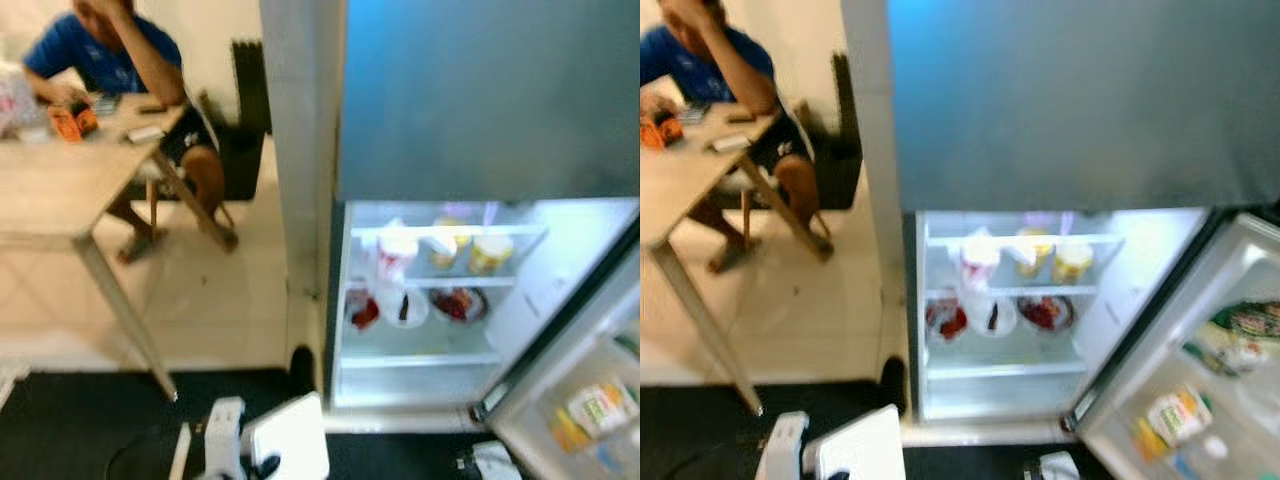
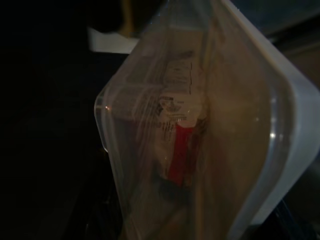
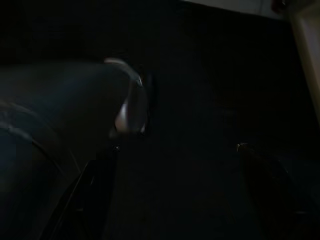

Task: Restocking fridge

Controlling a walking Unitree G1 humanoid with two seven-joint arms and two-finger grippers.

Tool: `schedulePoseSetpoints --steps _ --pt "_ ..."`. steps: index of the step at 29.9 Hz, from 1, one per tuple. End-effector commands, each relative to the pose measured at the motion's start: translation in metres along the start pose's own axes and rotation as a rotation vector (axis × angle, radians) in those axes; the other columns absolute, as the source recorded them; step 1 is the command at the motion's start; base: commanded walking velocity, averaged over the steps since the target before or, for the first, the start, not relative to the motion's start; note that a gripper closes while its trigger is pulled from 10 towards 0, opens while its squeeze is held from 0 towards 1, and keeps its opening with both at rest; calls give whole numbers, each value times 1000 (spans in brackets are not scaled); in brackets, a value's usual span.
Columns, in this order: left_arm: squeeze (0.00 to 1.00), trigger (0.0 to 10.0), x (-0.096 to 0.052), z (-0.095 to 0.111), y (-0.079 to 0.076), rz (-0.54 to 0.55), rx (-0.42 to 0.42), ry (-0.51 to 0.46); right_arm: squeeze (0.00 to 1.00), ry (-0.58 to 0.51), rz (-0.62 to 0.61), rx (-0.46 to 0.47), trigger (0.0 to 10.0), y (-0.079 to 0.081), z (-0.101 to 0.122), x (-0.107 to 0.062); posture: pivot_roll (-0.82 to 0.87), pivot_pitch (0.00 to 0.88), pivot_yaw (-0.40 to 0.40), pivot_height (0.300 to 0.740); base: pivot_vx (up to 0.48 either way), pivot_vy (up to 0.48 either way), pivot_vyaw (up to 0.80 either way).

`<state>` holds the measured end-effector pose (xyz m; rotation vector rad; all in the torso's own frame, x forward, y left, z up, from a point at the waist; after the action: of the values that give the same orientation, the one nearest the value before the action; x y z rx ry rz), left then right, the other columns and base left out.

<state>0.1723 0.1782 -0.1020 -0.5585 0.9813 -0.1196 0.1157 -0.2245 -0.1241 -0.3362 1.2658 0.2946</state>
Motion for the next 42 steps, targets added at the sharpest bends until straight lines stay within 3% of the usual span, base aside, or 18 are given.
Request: schedulePoseSetpoints --steps 1,10,16,21,23,26,27,29,31,32,33,37,38,39,41,42 --pt "0 10000 -5 -7 9 37 9 39 0 -15 -10 -8 10000 -3 4 0 -95 0 25 740 0 -431 0" --pt "0 10000 -1 4 4 25 -28 -23 0 -15 -9 -7 10000 -4 4 0 -94 0 24 740 27 -190 0" --pt "0 10000 5 30 -15 -93 -34 -105 0 -34 -28 17 10000 -5 6 -1 -93 0 23 740 0 0 0" --pt "0 10000 10 58 -36 -202 23 -154 0 -126 -30 92 10000 -5 13 -1 -93 0 23 740 0 0 0" --pt "0 10000 11 74 -58 -343 50 -172 0 -213 17 170 10000 0 20 -2 -93 0 23 740 0 0 0" --pt "0 10000 11 79 -65 -397 53 -177 0 -246 39 202 10000 1 23 -2 -93 0 23 740 0 0 0" --pt "0 10000 11 83 -75 -476 55 -166 0 -311 93 304 10000 6 28 -3 -94 0 25 740 0 0 0" --pt "0 10000 11 85 -79 -504 55 -160 0 -339 117 350 10000 9 30 -3 -94 0 25 740 0 0 0" --pt "0 10000 9 85 -88 -596 29 -139 0 -587 154 405 10000 -30 86 -20 -94 0 25 740 0 0 0" --pt "0 10000 9 84 -90 -623 17 -134 0 -667 165 409 10000 -41 103 -27 -94 0 25 740 0 0 0" --pt "0 10000 8 84 -92 -646 -3 -133 0 -739 184 429 10000 -50 114 -34 -94 0 25 740 0 0 0" --pt "0 10000 7 83 -90 -666 -40 -137 0 -821 237 486 10000 -54 121 -41 -95 0 31 740 0 0 0" --pt "0 10000 6 80 -86 -659 -65 -138 349 -914 323 561 10000 -56 127 -48 -95 0 31 740 0 0 0" --pt "0 10000 5 76 -81 -651 -88 -138 1000 -1004 399 617 10000 -59 131 -56 -95 0 31 740 0 0 0" --pt "0 10000 1 70 -72 -656 -145 -134 1000 -1118 493 688 10000 -68 133 -68 -95 0 31 740 0 0 0" --pt "0 10000 1 70 -72 -656 -145 -134 1000 -1118 493 688 10000 -68 133 -68 -95 0 31 740 0 0 0"
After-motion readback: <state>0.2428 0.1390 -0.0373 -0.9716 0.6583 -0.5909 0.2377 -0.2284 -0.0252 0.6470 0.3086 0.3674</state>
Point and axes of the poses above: a point about 5 cm out from each wrist's last joint towards the gripper, its own x axis pointing out of the wrist towards the gripper, its own z axis along the axis of the wrist's last joint, y = z × x, the point moved 2 cm from there along x, pointing out of the wrist towards the gripper, and after that the axes turned 15 degrees about -x, right-handed, at the moved point
